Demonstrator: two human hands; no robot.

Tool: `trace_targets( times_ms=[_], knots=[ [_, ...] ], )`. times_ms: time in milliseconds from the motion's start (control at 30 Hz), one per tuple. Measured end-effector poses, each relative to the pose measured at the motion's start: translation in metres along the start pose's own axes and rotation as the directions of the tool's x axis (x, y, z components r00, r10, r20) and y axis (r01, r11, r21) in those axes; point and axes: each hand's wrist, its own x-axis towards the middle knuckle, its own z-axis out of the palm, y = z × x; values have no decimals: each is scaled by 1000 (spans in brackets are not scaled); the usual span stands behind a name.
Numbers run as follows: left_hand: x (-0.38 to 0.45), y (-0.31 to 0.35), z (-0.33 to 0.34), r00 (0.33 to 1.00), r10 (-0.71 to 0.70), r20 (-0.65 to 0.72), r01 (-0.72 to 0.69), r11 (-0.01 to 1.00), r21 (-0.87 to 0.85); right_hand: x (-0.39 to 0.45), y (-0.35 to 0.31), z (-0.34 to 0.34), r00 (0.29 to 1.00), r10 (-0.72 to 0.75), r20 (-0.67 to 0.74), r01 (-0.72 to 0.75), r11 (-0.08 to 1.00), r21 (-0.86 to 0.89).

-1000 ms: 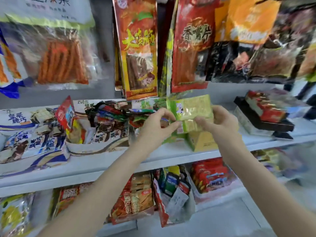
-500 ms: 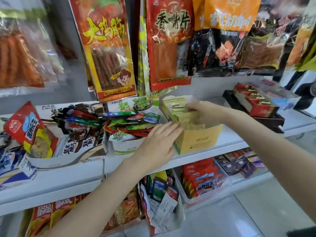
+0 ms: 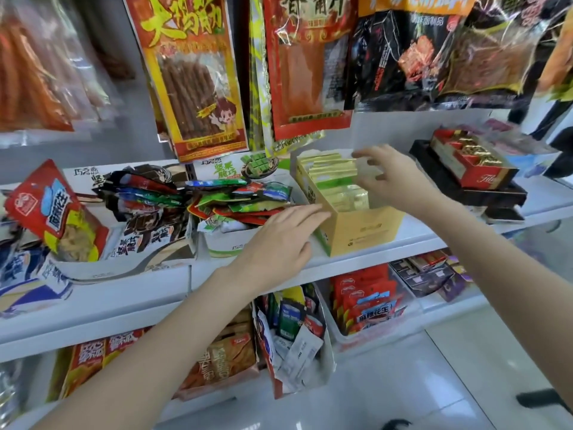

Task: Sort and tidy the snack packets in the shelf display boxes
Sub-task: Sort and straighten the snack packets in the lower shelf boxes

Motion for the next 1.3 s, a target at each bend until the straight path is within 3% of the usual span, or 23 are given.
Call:
trace_targets(
  times_ms=[67,133,200,300,367,433,567,667,833,967,1033,1100,1200,1300],
  knots=[
    [-10,1,1,996,35,-78,-35,999,2,-28,-10,-5,992,-44,-121,54,995,87],
    [-26,1,3,991,64,-114,-64,998,3,-66,-19,-3,986,-73,-147,99,980,175],
    [-46,-2,9,994,65,-91,-66,998,-7,-99,-25,6,990,-113,-81,129,963,236],
    [-78,-8,22,1000,-12,22,13,999,-36,-129,-30,33,968,-189,165,148,961,234],
    [-103,-13,38,987,-111,120,120,990,-70,-142,-30,61,898,-238,371,187,968,169],
    [-127,-15,54,956,-183,228,203,977,-71,-149,-23,96,786,-271,556,318,948,13],
    [-159,-14,77,862,-195,468,193,980,54,-148,-8,149,586,-292,756,620,762,-187],
    [-156,-19,80,822,-202,533,182,979,90,-139,-7,174,523,-245,817,705,663,-252],
    [-141,-33,91,794,-183,580,127,982,136,-124,-15,200,478,-83,874,736,580,-348],
    [-140,-42,94,765,-169,622,123,986,116,-123,-19,215,469,-1,883,783,462,-416],
    [-139,-45,93,769,-156,619,131,988,87,-126,-19,219,483,-45,874,810,402,-427],
    [-138,-48,94,779,-150,609,152,987,50,-127,-22,217,508,-109,855,804,416,-424],
    [-137,-52,95,786,-142,602,182,983,-4,-121,-23,198,601,-191,776,660,666,-348],
    [-133,-51,92,802,-171,573,275,956,-99,-115,-17,164,782,-245,573,358,929,-91]
  ],
)
